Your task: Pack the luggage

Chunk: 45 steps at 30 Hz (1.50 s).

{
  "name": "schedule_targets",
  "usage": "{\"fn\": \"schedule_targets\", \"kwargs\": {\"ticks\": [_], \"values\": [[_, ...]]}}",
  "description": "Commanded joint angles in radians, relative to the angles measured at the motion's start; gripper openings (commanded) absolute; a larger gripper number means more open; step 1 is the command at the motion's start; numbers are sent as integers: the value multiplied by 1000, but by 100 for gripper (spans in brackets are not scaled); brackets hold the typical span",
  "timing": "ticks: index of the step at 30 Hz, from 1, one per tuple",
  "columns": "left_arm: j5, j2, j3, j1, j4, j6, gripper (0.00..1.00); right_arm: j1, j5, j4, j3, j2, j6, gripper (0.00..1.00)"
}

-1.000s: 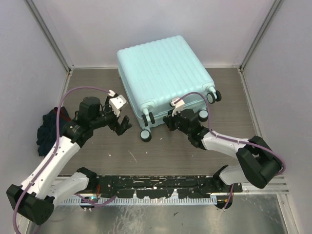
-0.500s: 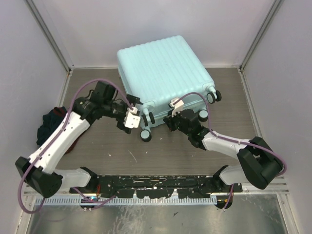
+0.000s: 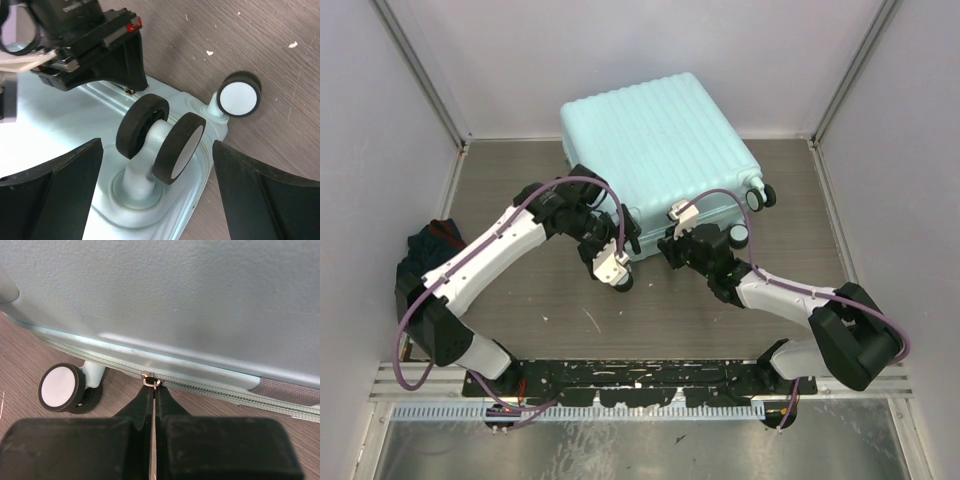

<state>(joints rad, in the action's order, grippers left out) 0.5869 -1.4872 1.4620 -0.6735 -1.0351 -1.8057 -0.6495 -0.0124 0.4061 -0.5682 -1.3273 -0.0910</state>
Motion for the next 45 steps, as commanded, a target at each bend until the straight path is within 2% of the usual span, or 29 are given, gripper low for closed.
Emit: {"fn": "schedule_targets", "kwargs": {"ticks": [1,4,6,9,12,15,17,24,27,28,29,31,32,33,37,41,45], "values": [[-53,-36,44,-31,-46,-116,89,30,61,78,-19,69,33,1],[-77,-53,41,-51,-26,-98,83,37,60,68,-16,75,46,1],[-81,-50,35,-59,-22,-95,76,43,61,60,-11,81,60,0],[-107,-38,14,-65,-25,-106,56,51,66,45,-9,94,83,1],[-125,-19,-2,-67,-31,-98,29,60,75,28,-3,119,103,1],[-146,1,-5,-65,-38,-44,8,76,86,12,11,152,132,1],[-152,16,-11,-56,-43,-28,0,98,86,-9,20,177,146,1],[-165,56,-51,-20,-75,-26,0,233,52,-62,53,250,159,1],[-144,78,-79,-19,-63,-29,0,249,14,-63,57,261,163,1],[-129,86,-85,-20,-51,-16,5,249,-8,-67,56,261,161,1],[-109,91,-85,-19,-42,0,19,249,-34,-68,53,260,154,1],[-66,103,-72,-19,-39,30,57,242,-82,-64,48,252,132,1],[-44,114,-73,-18,-27,48,69,234,-91,-62,45,245,128,1],[-19,126,-79,-20,-6,68,74,226,-95,-60,40,240,128,1],[40,163,-102,-54,141,168,83,218,-115,-58,24,221,128,1],[26,98,-15,-122,133,207,86,218,-120,-59,23,220,140,1],[-26,27,33,-178,204,239,87,218,-123,-59,22,221,139,1]]}}
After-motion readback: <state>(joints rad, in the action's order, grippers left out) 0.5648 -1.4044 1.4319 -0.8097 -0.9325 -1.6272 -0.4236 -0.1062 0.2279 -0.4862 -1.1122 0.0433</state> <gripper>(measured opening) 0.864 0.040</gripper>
